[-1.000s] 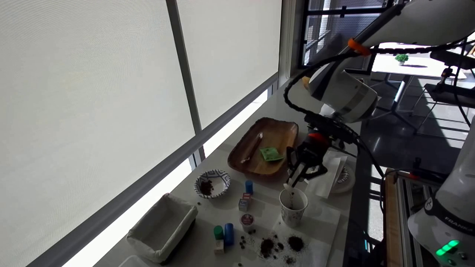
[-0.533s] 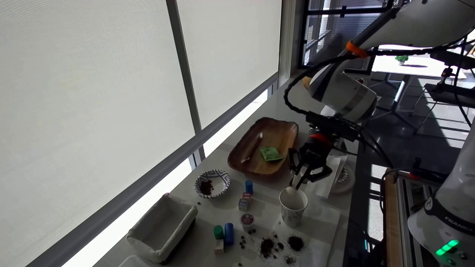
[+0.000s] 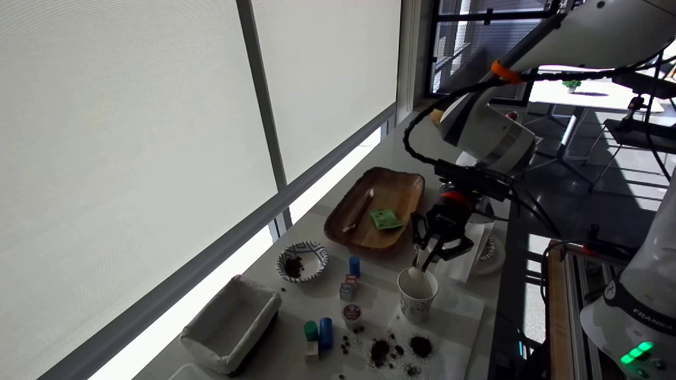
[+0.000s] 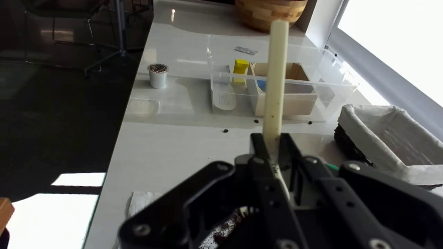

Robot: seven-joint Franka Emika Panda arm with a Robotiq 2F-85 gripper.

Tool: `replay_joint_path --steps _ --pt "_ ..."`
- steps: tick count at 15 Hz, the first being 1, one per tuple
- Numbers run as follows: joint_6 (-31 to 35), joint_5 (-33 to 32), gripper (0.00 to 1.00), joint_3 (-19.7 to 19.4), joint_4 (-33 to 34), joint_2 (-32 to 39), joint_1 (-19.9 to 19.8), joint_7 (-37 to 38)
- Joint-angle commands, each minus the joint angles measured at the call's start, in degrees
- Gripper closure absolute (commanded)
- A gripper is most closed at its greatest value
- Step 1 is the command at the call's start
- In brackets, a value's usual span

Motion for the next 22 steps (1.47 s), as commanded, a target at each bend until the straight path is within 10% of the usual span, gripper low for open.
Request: replay_joint_path --steps 1,14,22 --pt "7.8 -0.1 0.96 2.3 -0.7 -2.5 1.2 1.5" --pt "38.3 -6.1 0.96 11.7 -1.0 -8.2 6.4 9.4" --pt "39.7 -25.6 0.96 11.5 -0.9 -9.1 4.4 24.7"
